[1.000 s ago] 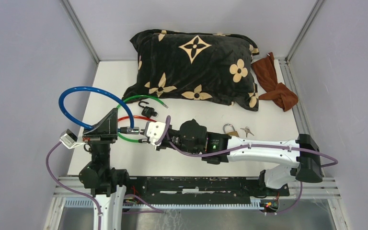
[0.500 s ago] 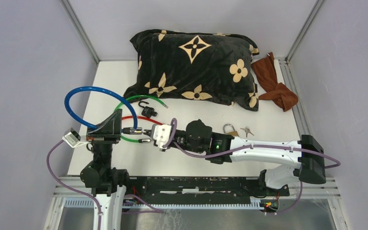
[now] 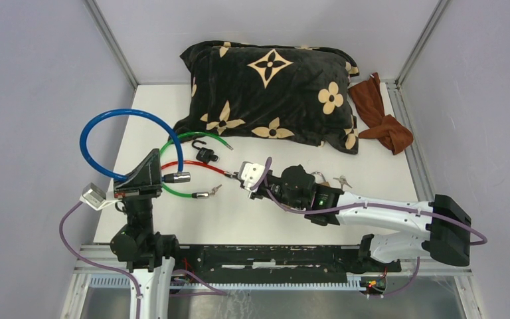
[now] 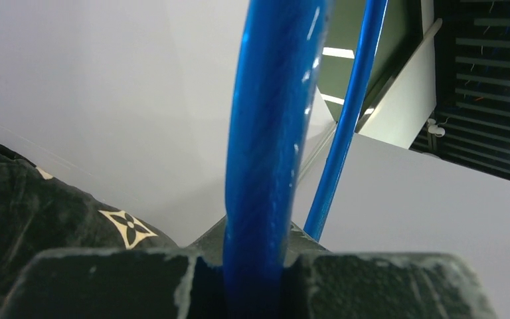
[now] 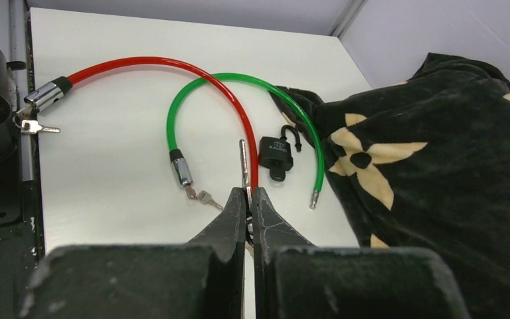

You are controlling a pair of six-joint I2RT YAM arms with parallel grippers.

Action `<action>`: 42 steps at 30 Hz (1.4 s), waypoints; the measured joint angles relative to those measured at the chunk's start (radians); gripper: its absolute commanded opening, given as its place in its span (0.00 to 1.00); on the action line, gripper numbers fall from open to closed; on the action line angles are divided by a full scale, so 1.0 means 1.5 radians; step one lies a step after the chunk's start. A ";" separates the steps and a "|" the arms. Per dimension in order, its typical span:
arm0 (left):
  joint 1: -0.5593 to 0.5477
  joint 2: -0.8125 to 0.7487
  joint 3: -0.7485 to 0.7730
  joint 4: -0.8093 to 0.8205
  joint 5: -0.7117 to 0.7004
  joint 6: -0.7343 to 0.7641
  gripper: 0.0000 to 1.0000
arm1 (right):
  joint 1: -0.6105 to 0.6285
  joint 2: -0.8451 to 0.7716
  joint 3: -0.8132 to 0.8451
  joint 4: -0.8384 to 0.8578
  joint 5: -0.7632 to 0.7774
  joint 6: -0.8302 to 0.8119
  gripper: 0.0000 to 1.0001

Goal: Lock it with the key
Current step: Lock the lock, then place the lock at the center of the board.

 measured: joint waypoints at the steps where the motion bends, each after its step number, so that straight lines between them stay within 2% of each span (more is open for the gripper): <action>1: 0.000 0.000 0.000 -0.001 -0.002 0.002 0.02 | -0.001 -0.001 -0.003 -0.003 0.002 0.003 0.00; 7: 0.000 0.000 0.000 -0.032 -0.002 0.045 0.02 | -0.014 -0.023 -0.019 -0.008 0.012 0.020 0.00; 11: 0.000 0.000 0.003 -0.097 0.024 0.139 0.02 | -0.026 -0.049 -0.038 -0.009 0.029 0.027 0.00; 14: 0.000 0.007 0.019 -0.176 0.106 0.297 0.02 | -0.037 -0.071 -0.051 -0.017 0.039 0.032 0.00; 18: -0.009 0.056 0.096 -0.357 0.227 0.624 0.02 | -0.048 -0.101 -0.065 -0.022 0.052 0.035 0.00; 21: -0.018 0.096 0.141 -0.461 0.237 0.817 0.02 | -0.052 -0.124 -0.079 -0.022 0.062 0.037 0.00; 23: -0.020 0.125 0.165 -0.516 0.234 0.903 0.02 | -0.054 -0.135 -0.089 -0.022 0.067 0.037 0.00; 26: -0.020 0.157 0.180 -0.566 0.243 0.968 0.02 | -0.057 -0.153 -0.105 -0.024 0.078 0.037 0.00; 32: -0.021 0.213 0.186 -0.616 0.308 1.029 0.02 | -0.080 -0.217 -0.145 -0.038 0.117 0.034 0.00; 37: -0.035 0.355 0.233 -0.629 0.369 1.054 0.02 | -0.122 -0.287 -0.186 -0.053 0.167 0.037 0.00; 40: -0.117 0.455 0.269 -0.627 0.345 1.075 0.02 | -0.149 -0.311 -0.204 -0.068 0.190 0.044 0.00; 42: -0.232 0.527 0.295 -0.624 0.286 1.083 0.02 | -0.161 -0.317 -0.209 -0.078 0.204 0.051 0.00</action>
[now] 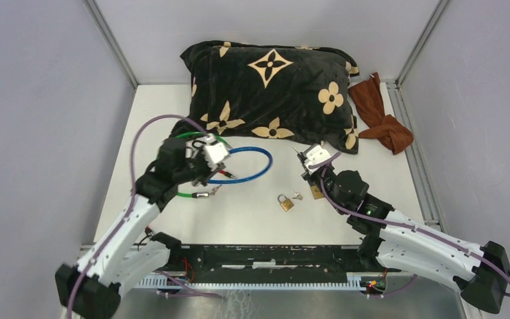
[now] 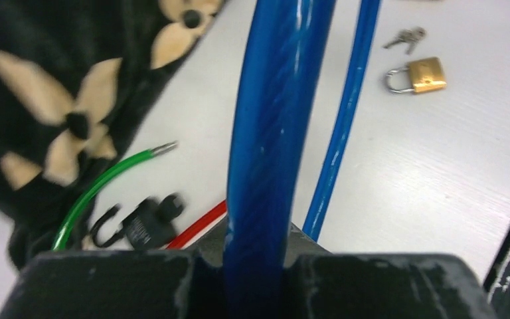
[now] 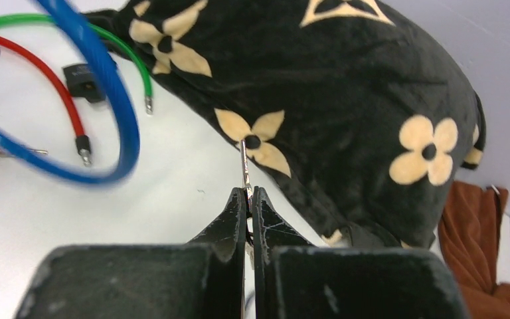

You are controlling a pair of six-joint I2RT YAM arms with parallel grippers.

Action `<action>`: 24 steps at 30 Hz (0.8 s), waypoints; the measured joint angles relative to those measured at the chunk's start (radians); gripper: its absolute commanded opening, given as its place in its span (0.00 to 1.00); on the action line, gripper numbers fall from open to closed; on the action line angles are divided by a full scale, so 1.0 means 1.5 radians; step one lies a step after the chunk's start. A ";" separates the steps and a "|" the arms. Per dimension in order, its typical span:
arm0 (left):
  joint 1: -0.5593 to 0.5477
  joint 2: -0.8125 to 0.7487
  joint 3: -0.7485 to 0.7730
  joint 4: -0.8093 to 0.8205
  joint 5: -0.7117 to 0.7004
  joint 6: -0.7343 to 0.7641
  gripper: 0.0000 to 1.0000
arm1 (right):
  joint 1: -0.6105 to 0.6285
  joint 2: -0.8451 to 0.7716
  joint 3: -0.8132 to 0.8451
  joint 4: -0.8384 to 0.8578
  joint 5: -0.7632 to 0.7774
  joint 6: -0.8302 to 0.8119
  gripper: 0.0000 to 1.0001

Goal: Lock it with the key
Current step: Place the lock at the center of the board.

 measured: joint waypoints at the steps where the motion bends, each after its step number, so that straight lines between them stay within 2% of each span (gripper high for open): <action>1: -0.057 0.041 0.015 0.003 -0.032 -0.002 0.02 | -0.006 -0.001 -0.001 -0.007 0.009 0.004 0.00; 4: -0.154 0.154 0.063 0.017 -0.082 -0.035 0.02 | -0.021 -0.005 -0.006 -0.027 0.031 0.017 0.00; 10: -0.235 0.353 0.140 0.136 -0.261 -0.069 0.02 | -0.055 -0.060 -0.043 -0.049 0.069 0.036 0.00; 14: -0.257 0.466 0.148 0.256 -0.375 -0.031 0.02 | -0.077 -0.094 -0.057 -0.057 0.071 0.038 0.00; 24: -0.288 0.654 0.224 0.465 -0.467 0.092 0.02 | -0.092 -0.115 -0.067 -0.065 0.057 0.038 0.00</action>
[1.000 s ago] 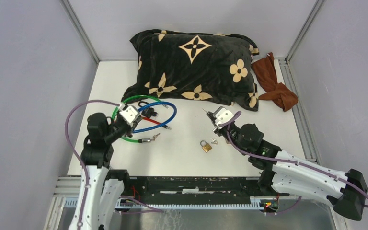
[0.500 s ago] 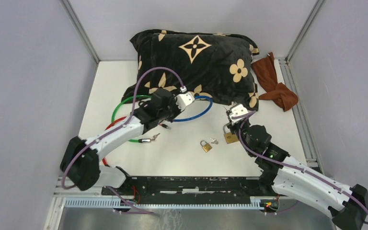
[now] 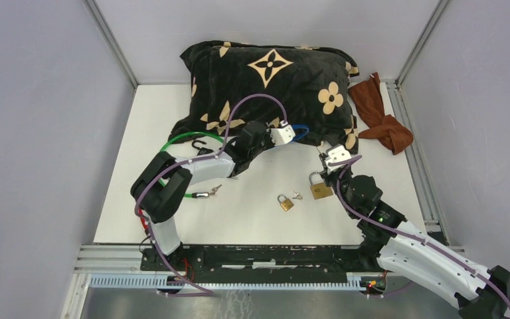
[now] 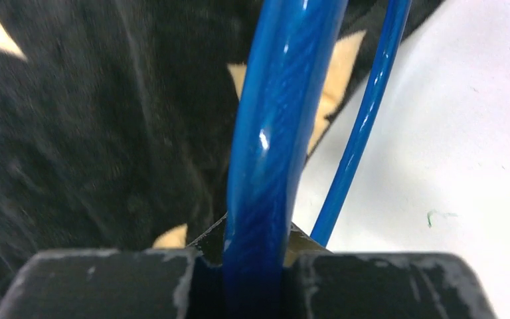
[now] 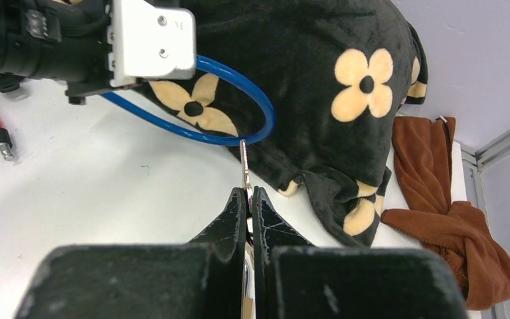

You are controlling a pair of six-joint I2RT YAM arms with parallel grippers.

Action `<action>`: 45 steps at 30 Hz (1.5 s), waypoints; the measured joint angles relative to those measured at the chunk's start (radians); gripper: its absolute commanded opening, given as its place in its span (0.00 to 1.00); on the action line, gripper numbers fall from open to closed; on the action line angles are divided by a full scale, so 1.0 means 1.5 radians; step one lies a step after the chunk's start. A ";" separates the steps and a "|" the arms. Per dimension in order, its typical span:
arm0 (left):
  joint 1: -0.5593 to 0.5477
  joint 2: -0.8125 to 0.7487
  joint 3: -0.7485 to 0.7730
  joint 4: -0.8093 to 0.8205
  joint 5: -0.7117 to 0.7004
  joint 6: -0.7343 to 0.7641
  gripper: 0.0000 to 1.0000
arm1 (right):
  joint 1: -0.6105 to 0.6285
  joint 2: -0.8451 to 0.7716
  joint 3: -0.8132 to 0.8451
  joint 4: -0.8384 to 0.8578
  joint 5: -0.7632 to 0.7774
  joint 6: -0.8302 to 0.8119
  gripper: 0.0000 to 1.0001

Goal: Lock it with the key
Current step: Place the lock at the center of the board, then place the key at the center of the board.

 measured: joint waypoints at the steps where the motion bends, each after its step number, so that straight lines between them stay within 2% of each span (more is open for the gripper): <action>1: -0.003 0.009 0.001 0.022 -0.001 0.019 0.02 | 0.000 -0.001 0.000 -0.001 -0.002 0.000 0.00; 5: -0.013 0.031 -0.012 0.096 0.005 0.107 0.02 | -0.001 -0.005 0.000 -0.004 -0.008 0.000 0.00; 6: -0.014 0.031 -0.021 0.107 0.011 0.128 0.05 | -0.002 -0.006 0.000 -0.004 -0.010 0.000 0.00; 9: -0.016 0.031 -0.066 0.115 0.049 0.206 0.33 | -0.004 -0.006 0.000 -0.004 -0.022 -0.001 0.00; 11: -0.018 0.031 -0.094 0.097 0.069 0.246 0.57 | -0.004 -0.003 0.000 -0.004 -0.030 -0.001 0.00; 12: -0.019 0.031 -0.103 0.080 0.077 0.257 0.65 | -0.004 -0.001 0.000 -0.004 -0.035 -0.001 0.00; 14: -0.021 0.031 -0.111 0.039 0.095 0.272 0.74 | -0.004 0.006 0.000 -0.004 -0.042 -0.002 0.00; 17: -0.023 0.019 -0.106 -0.030 0.124 0.282 0.78 | -0.005 0.016 0.000 -0.005 -0.054 -0.002 0.00; 22: -0.025 -0.015 -0.050 -0.220 0.180 0.282 0.87 | -0.008 0.039 0.005 -0.014 -0.083 -0.001 0.00; 27: -0.028 -0.033 0.015 -0.397 0.226 0.279 0.98 | -0.015 0.120 0.046 -0.043 -0.117 0.015 0.00; 32: -0.028 -0.072 0.053 -0.522 0.290 0.264 1.00 | -0.049 0.209 0.102 -0.067 -0.152 0.052 0.00; 38: -0.028 -0.169 0.050 -0.579 0.348 0.201 1.00 | -0.125 0.322 0.164 -0.064 -0.254 0.111 0.00; 45: -0.025 -0.349 -0.036 -0.591 0.392 0.082 1.00 | -0.201 0.563 0.267 -0.038 -0.437 0.175 0.00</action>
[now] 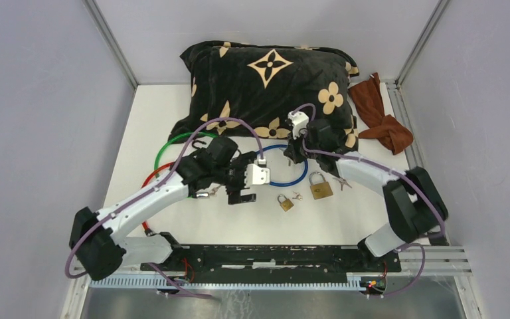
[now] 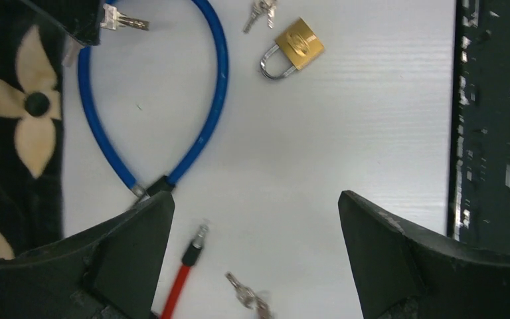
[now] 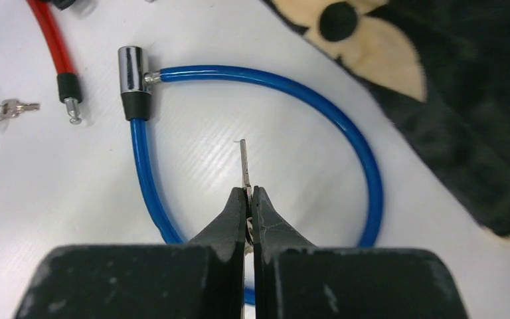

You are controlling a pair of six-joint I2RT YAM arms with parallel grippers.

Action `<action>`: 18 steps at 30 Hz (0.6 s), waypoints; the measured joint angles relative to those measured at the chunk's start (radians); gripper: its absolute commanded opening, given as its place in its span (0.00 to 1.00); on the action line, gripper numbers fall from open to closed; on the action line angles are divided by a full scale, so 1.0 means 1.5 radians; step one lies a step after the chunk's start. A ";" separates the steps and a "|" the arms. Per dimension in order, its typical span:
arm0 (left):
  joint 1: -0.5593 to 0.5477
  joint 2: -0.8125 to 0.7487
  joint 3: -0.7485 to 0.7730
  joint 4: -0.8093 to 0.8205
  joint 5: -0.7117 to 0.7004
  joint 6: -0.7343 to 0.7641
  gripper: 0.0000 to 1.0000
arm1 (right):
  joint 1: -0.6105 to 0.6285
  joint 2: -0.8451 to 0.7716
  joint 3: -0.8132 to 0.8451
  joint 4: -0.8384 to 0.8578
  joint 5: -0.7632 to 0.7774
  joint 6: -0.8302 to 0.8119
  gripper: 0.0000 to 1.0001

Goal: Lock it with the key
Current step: Place the key at the center of the board.

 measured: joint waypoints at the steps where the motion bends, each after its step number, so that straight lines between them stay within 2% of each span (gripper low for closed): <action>1: 0.006 -0.028 -0.024 0.001 0.012 -0.019 1.00 | -0.005 0.037 0.020 -0.005 -0.021 0.004 0.00; 6: 0.092 -0.165 -0.144 0.026 0.066 -0.102 1.00 | -0.010 0.174 0.092 -0.020 -0.095 0.028 0.00; 11: 0.174 -0.287 -0.220 0.061 0.087 -0.171 1.00 | -0.015 0.226 0.104 -0.033 -0.124 0.048 0.01; 18: 0.226 -0.386 -0.255 0.078 0.121 -0.234 1.00 | -0.029 0.258 0.111 -0.044 -0.122 0.071 0.30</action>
